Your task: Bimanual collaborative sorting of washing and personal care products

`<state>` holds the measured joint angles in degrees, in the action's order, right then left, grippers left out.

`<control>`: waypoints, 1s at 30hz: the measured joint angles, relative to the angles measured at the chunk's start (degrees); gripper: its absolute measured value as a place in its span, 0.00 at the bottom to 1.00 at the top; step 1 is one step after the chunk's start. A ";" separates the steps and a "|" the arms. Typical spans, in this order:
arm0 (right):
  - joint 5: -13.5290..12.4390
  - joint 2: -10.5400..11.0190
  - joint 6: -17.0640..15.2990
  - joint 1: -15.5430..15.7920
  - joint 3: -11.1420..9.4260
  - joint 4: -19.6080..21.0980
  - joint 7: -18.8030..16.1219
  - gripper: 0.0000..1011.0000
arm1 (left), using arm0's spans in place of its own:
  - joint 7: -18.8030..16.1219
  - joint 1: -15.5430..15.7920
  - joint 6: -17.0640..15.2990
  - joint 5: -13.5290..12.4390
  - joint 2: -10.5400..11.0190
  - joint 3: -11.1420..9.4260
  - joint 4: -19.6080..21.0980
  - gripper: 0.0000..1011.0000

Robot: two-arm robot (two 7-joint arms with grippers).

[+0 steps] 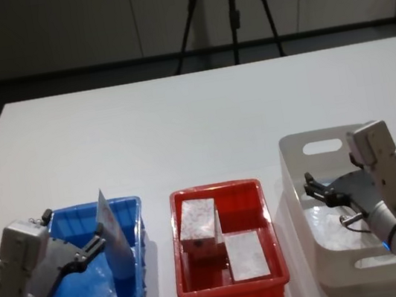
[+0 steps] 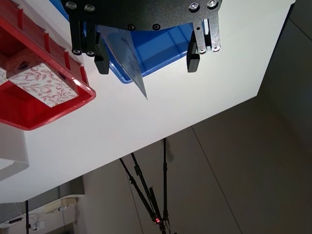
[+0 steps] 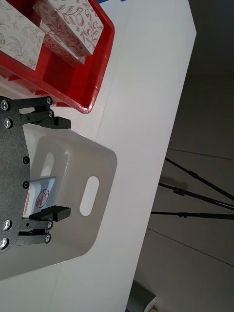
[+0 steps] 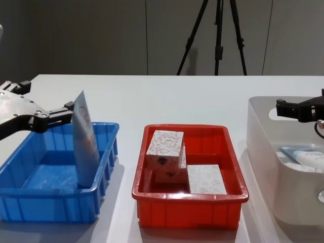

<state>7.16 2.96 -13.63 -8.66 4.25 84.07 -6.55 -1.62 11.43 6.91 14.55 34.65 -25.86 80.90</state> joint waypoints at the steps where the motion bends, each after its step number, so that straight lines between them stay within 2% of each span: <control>1: -0.03 0.04 0.01 0.00 0.03 0.00 0.01 0.99 | 0.00 0.00 0.00 0.00 0.00 0.00 0.00 0.99; 4: -0.18 0.28 0.10 -0.01 0.10 0.00 0.04 0.99 | 0.00 0.00 0.00 0.00 0.00 0.00 0.00 0.99; 10: -1.49 2.19 1.41 -0.18 1.49 -0.17 0.53 0.99 | 0.00 0.00 0.00 0.00 0.00 0.00 0.00 0.99; 27: -7.84 11.37 7.41 -1.04 7.83 -1.13 2.94 0.99 | 0.00 0.00 0.00 0.00 0.00 0.00 0.00 0.99; 30: -9.33 13.58 8.82 -1.23 9.33 -1.37 3.49 0.99 | 0.00 0.00 0.00 0.00 0.00 0.00 0.00 0.99</control>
<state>-2.16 16.54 -4.82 -9.88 13.58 82.70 -3.05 -1.62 11.43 6.91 14.55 34.65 -25.86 80.90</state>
